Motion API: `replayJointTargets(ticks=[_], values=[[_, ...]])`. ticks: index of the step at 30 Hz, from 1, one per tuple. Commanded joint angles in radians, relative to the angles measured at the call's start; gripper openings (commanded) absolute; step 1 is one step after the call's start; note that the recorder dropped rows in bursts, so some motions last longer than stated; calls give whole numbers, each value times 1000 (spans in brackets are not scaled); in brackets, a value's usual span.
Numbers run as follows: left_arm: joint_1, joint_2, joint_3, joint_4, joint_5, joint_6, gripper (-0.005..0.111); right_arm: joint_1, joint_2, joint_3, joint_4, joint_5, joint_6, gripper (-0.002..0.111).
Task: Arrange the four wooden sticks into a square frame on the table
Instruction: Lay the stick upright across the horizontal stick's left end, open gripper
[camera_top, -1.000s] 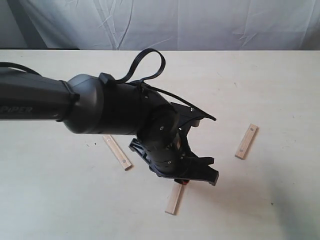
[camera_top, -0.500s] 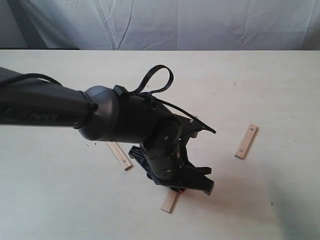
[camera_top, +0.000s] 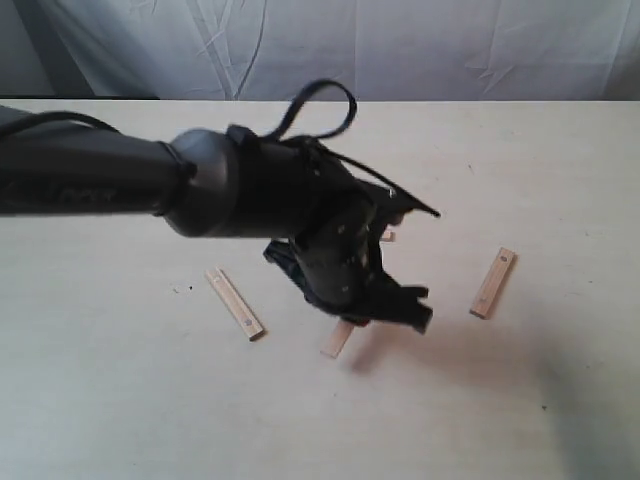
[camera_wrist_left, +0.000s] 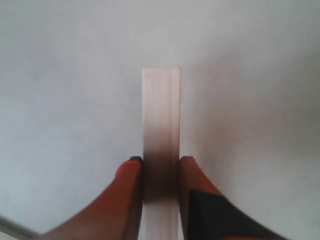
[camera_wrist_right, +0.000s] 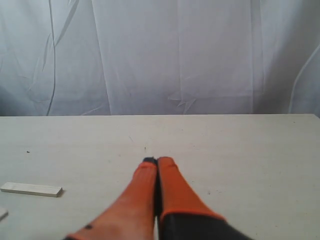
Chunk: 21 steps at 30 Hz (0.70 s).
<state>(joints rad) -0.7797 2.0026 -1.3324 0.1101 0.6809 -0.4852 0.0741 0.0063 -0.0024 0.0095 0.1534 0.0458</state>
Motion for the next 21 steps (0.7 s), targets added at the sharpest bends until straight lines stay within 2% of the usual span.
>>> replayJointTargets(ticks=[1,6,10,17,21], values=[[88,-26,-71,69,12,-62,0,-5,-6,2,2,-15,0,-1],[192,6,-78,61,-24,-75,0,-5,-6,2,2,-15,0,-1],[240,36,-78,59,-53,-87,0,-5,-6,2,2,-15,0,-1],[240,90,-78,-39,-125,-87,0,-5,-6,2,2,-13,0,-1],[240,111,-78,-33,-159,-87,0,-5,-6,2,2,-13,0,-1]])
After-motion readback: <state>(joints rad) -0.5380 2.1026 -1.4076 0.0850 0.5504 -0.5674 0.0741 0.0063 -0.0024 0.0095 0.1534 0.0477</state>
